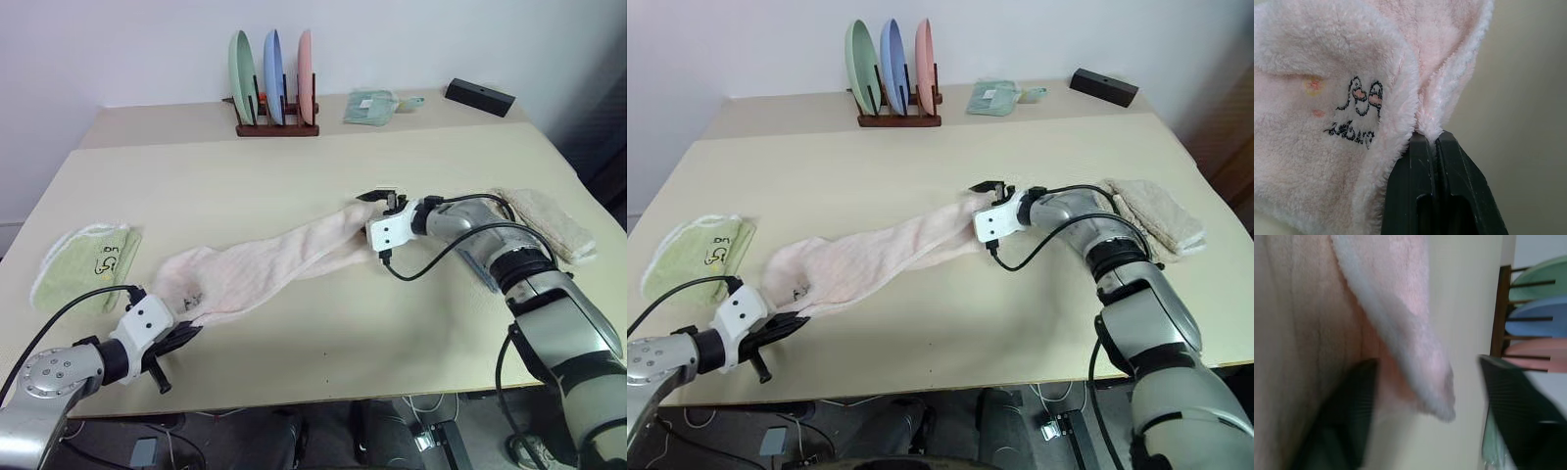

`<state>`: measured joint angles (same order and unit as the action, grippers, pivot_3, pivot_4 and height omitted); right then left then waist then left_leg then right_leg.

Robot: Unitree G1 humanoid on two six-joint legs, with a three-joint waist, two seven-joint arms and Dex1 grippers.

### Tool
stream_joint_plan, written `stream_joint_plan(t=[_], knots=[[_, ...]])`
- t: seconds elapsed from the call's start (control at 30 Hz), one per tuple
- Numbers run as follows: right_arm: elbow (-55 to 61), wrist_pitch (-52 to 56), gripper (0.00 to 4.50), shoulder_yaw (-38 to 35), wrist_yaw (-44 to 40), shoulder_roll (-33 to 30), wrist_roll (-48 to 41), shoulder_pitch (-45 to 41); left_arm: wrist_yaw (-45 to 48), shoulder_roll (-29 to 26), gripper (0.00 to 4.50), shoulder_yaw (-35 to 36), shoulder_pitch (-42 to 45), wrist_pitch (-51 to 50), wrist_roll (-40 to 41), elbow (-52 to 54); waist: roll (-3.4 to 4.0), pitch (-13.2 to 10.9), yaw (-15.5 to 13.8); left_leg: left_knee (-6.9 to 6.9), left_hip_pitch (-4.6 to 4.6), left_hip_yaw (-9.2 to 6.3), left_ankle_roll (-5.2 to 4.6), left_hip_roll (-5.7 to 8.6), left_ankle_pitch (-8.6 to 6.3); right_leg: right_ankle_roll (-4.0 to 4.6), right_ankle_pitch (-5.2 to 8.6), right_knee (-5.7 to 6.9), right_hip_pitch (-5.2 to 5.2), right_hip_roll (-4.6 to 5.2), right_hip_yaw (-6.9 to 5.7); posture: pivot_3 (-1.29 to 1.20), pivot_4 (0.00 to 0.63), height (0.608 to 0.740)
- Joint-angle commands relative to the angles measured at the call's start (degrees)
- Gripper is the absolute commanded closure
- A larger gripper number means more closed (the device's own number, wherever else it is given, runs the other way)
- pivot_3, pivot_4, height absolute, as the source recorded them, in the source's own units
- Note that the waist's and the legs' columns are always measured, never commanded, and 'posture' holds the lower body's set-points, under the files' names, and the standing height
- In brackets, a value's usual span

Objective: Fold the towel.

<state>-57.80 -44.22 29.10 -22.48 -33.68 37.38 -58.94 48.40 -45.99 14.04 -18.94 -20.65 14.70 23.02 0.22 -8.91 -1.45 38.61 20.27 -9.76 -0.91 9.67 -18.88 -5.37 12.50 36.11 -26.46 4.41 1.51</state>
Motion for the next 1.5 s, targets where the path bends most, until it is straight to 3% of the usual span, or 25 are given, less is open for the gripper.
stream_joint_plan(t=[0.03, 0.1, 0.13, 0.27, 0.4, 0.6, 0.77, 1.07, 1.13, 1.23, 1.27, 1.33, 1.5], knots=[[-0.9, -1.8, 3.37, -0.1, 2.9, -0.3, 0.8, -2.3, -0.4, 0.3, 4.5, 0.6, -0.9, 0.5, -0.1, 1.0, 0.0, 0.0, 0.1, -0.02, -0.01, 0.0, 0.0, 0.0, 0.0, 0.0, 0.0, 0.0, 0.0, 0.0, 0.0, 0.0, 0.15, 0.74], [-0.9, -2.4, 4.39, -0.6, 3.2, -0.8, 0.5, -2.1, -0.8, 0.5, 4.5, 1.0, -1.2, 0.5, -0.1, 1.3, 0.0, 0.0, 0.5, -0.05, -0.03, 0.0, 0.01, 0.0, 0.01, 0.0, 0.0, 0.01, 0.0, 0.0, 0.01, 0.0, 0.15, 0.74], [-0.5, -2.6, 4.46, -1.1, 3.0, -1.3, -0.1, -1.8, -1.3, 1.0, 4.5, 1.4, -1.1, 0.7, 0.0, 1.4, 0.0, 0.0, 0.7, -0.07, -0.04, 0.0, 0.02, 0.0, 0.01, 0.0, 0.0, 0.01, 0.0, 0.0, 0.01, 0.0, 0.15, 0.74], [1.8, -2.7, 4.46, -3.7, 0.8, -3.2, -3.7, -0.5, -6.1, 3.4, 4.5, 2.9, 3.4, 4.0, -1.7, -0.9, 0.0, 0.0, 0.7, -0.2, -0.1, 0.01, 0.05, -0.01, 0.04, 0.0, 0.0, -0.01, -0.01, 0.0, 0.04, 0.0, 0.15, 0.74], [2.9, 0.4, 4.46, -7.3, 0.9, -4.8, -6.5, -2.7, -12.4, 4.6, 4.5, 4.0, 16.7, 6.1, -3.3, -9.4, -0.03, 0.0, 0.6, -0.28, -0.12, -0.05, 0.2, -0.08, 0.12, 0.13, -0.08, -0.02, -0.01, -0.03, -0.03, 0.0, 0.15, 0.74], [0.5, 7.4, 4.46, -9.8, 9.1, -7.6, -4.3, -13.1, -24.7, 4.1, 4.5, 3.9, 45.9, 12.8, -8.6, -28.2, -0.06, 0.0, 0.9, -0.32, 0.09, 0.02, 0.32, -0.13, 0.2, 0.21, -0.15, 0.01, -0.32, -0.04, -0.07, 0.0, 0.15, 0.74], [1.9, 8.0, 4.46, -13.0, 9.8, -9.4, -7.1, -17.1, -27.3, 1.7, 4.5, 4.0, 57.5, 17.1, -10.3, -35.9, -0.09, 0.0, 2.4, -0.53, 0.14, 0.12, 0.3, -0.16, 0.19, 0.21, -0.16, -0.03, -0.44, 0.05, -0.24, 0.0, 0.15, 0.74], [20.5, 12.0, 4.46, -17.8, -15.1, -12.4, -24.5, -2.1, -14.8, -1.1, 4.5, 6.2, 38.7, 11.1, -3.1, -19.1, -0.08, 0.0, 4.0, -0.47, 0.23, 0.26, 0.17, -0.21, 0.12, 0.2, -0.16, -0.03, -0.58, 0.07, -0.29, 0.0, 0.15, 0.74], [32.7, 19.0, 4.46, -16.8, -26.8, -15.3, -32.7, 11.2, -6.7, -2.2, 4.5, 6.6, 22.0, 6.2, 0.1, -11.4, -0.1, 0.1, 4.0, -0.45, 0.24, 0.3, 0.18, -0.22, 0.13, 0.2, -0.16, 0.03, -0.63, 0.08, -0.27, 0.0, 0.15, 0.74], [47.6, 31.1, 4.46, -17.1, -37.6, -21.3, -40.0, 25.0, -1.0, -3.5, 4.5, 7.6, 8.2, 1.2, 3.6, -3.7, 0.09, 0.0, 3.5, -0.58, -0.1, 0.36, 0.0, -0.38, -0.11, 0.2, -0.14, 0.0, -0.37, -0.01, -0.26, 0.0, 0.15, 0.74], [51.5, 34.2, 4.46, -17.4, -40.8, -23.6, -41.7, 28.6, 0.5, -4.0, 4.5, 8.1, 5.0, 0.2, 4.6, -1.6, 0.01, 0.0, 3.1, -0.52, 0.22, 0.35, -0.02, -0.39, -0.12, 0.2, -0.14, -0.08, -0.52, -0.05, -0.27, 0.0, 0.15, 0.74], [56.5, 38.7, 4.46, -18.7, -43.9, -26.3, -43.3, 32.8, 2.4, -4.3, 4.5, 8.9, 1.4, -0.9, 6.0, 1.2, 0.14, -0.2, 1.8, -0.2, 0.35, 0.48, -0.03, -0.34, -0.12, 0.2, -0.15, -0.06, -0.6, 0.01, -0.24, 0.0, 0.15, 0.74], [64.8, 48.3, 4.46, -21.9, -48.9, -31.0, -48.0, 39.2, 4.8, -4.4, 4.5, 10.3, -3.6, -5.5, 9.1, 5.0, 0.29, -0.3, 0.3, 0.27, -0.27, 0.52, -0.39, -0.43, -0.38, 0.28, -0.21, -0.09, 0.34, 0.02, -0.38, 0.0, 0.15, 0.74]])
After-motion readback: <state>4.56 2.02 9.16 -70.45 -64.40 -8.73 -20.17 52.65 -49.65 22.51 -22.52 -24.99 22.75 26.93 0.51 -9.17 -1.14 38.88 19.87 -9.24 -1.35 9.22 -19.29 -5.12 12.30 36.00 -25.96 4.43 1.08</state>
